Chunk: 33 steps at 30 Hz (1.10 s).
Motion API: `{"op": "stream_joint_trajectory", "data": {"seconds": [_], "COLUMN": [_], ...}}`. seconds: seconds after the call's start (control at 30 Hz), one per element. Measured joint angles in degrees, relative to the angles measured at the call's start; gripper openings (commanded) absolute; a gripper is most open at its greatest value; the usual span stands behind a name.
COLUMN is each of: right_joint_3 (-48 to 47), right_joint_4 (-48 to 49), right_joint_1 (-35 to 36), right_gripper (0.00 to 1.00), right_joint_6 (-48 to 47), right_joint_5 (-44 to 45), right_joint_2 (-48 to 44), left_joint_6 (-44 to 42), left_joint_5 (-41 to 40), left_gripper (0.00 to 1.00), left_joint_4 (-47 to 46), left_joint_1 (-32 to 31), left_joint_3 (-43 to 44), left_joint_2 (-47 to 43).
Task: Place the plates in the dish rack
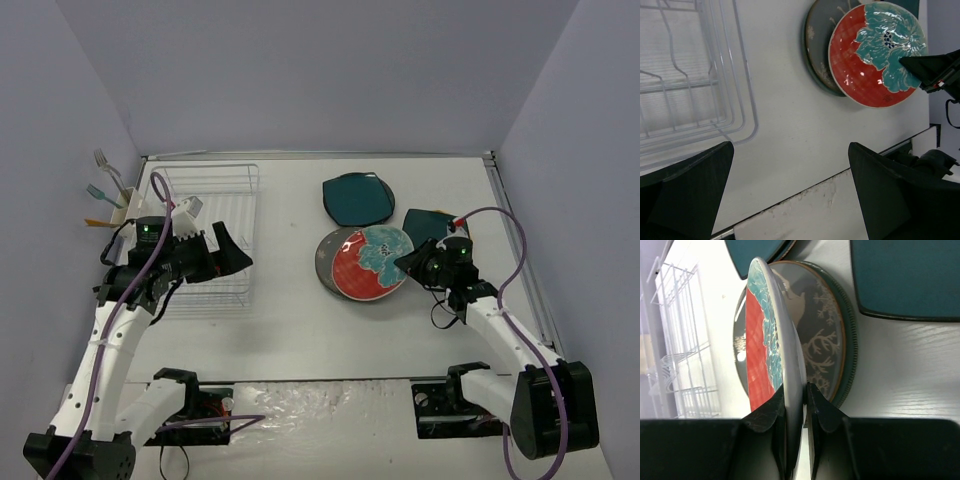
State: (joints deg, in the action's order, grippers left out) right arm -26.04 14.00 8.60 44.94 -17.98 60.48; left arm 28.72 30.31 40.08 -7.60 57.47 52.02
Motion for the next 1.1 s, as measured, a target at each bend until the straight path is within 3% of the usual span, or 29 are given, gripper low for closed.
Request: {"op": "stream_joint_trajectory", "data": {"seconds": [0.27,0.7,1.1], "right_joint_3": [-5.29,-11.53,-11.80], "right_joint_4": [-0.38,12.39,22.21], "right_joint_1": [0.00,0.11,1.23], "right_gripper": [0.00,0.00,0.00], "right_joint_6": [3.49,14.03,19.22], "right_joint_5": [-6.50,-19.16,-23.70], "right_joint_2": [-0.45,0.40,4.19], "left_joint_6": [8.27,17.51,24.03], "left_joint_5": [3.09,1.00,1.35], "left_gripper": [0.97,0.96,0.78], "left_joint_4": [-9.74,-26.12,-37.77], "left_joint_1": [-3.30,-16.56,-19.87], "left_joint_3": [0.05,7.20,8.76], "left_joint_2": [3.66,19.27,26.47]}}
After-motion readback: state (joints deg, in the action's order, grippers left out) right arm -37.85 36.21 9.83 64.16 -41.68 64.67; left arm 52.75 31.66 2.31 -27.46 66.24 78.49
